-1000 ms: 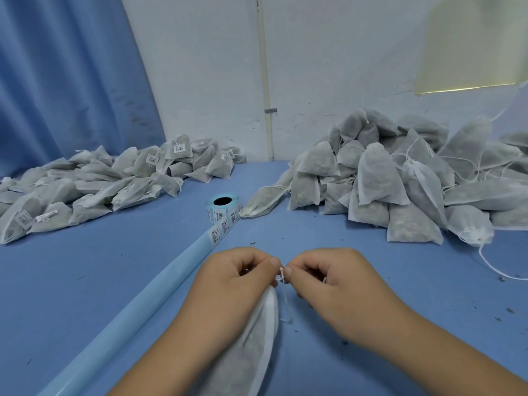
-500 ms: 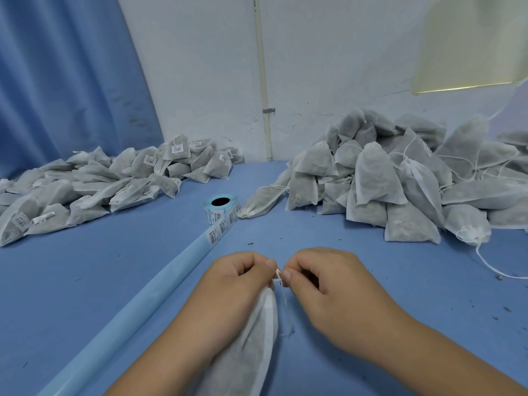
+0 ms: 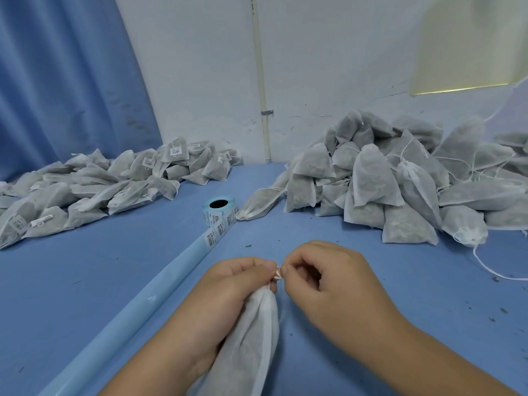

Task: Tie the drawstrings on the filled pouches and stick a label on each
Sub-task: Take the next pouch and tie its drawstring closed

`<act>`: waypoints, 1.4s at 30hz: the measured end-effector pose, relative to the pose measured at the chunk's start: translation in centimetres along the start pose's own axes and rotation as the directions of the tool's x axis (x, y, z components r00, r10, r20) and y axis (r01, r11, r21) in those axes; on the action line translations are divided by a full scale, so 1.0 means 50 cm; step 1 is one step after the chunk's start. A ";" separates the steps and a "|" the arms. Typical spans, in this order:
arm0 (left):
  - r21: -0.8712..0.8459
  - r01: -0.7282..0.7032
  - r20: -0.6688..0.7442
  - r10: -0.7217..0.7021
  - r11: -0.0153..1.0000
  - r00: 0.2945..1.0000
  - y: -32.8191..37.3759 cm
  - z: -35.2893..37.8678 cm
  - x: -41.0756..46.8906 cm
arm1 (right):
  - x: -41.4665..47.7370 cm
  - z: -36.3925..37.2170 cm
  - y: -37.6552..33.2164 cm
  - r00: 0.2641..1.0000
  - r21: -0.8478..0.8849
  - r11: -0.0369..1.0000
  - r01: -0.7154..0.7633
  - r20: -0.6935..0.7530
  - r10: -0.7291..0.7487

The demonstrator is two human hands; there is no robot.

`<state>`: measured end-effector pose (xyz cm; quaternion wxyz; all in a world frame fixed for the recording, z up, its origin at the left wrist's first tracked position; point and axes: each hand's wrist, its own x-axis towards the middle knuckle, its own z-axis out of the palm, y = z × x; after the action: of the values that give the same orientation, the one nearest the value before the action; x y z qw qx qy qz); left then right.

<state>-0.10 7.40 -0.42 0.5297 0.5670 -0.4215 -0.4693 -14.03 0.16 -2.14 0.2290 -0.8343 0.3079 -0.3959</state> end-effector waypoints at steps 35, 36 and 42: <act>0.414 -0.272 -0.051 0.321 0.869 0.946 -0.009 -0.026 0.009 | 0.026 -0.032 0.008 0.904 0.710 0.569 -0.415 0.251 0.346; 0.415 -0.281 -0.056 0.333 0.865 0.941 -0.008 -0.027 0.009 | 0.029 -0.035 0.009 0.903 0.769 0.492 -0.408 0.260 0.342; 0.415 -0.309 -0.013 0.345 0.856 0.938 -0.007 -0.025 0.011 | 0.025 -0.025 0.006 0.913 0.903 0.167 -0.396 0.368 0.177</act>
<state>1.24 7.16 -0.80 0.4900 0.6043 -0.5767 -0.2493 -14.52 -1.07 -0.93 0.7909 -0.4685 0.1264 -0.3729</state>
